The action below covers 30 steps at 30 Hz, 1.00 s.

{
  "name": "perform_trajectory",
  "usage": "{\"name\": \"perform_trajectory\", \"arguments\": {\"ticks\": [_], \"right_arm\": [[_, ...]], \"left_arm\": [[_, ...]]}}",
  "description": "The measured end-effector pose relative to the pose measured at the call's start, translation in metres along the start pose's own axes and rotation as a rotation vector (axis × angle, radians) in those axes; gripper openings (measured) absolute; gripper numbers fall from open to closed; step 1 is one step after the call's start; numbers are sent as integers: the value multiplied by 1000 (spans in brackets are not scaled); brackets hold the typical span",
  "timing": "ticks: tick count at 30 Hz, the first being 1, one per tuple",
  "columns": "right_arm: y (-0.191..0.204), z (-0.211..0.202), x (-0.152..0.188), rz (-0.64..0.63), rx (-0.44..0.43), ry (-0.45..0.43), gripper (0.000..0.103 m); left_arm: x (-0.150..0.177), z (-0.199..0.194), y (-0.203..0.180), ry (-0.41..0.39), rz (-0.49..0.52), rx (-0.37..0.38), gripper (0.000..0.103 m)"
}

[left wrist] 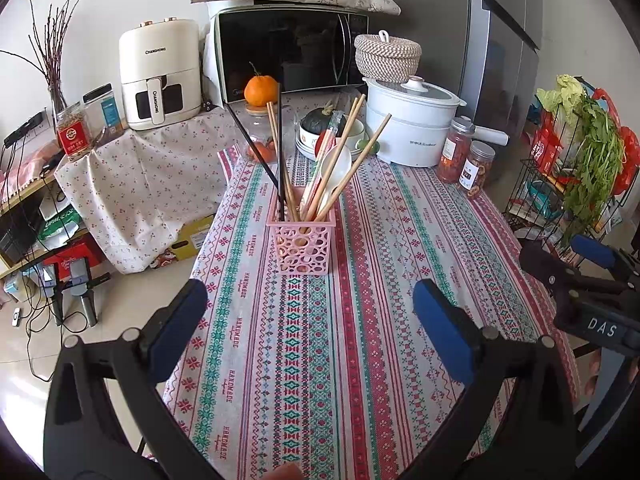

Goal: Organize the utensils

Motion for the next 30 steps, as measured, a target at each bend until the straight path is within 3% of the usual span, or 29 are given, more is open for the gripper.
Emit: {"name": "perform_trajectory", "arguments": {"ticks": [30], "right_arm": [[0, 2, 2, 9, -1, 11, 103]], "left_arm": [[2, 1, -3, 11, 4, 14, 102]]}}
Point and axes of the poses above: each gripper's, at about its wrist camera, not at the fingertips, and z roughly the way its jaws point, y to its left, x to its underside, the point moved 5 cm from there along z, roughly the way its jaws point, and after that the axes turned 2 degrees about -z, right-handed, at the moved point
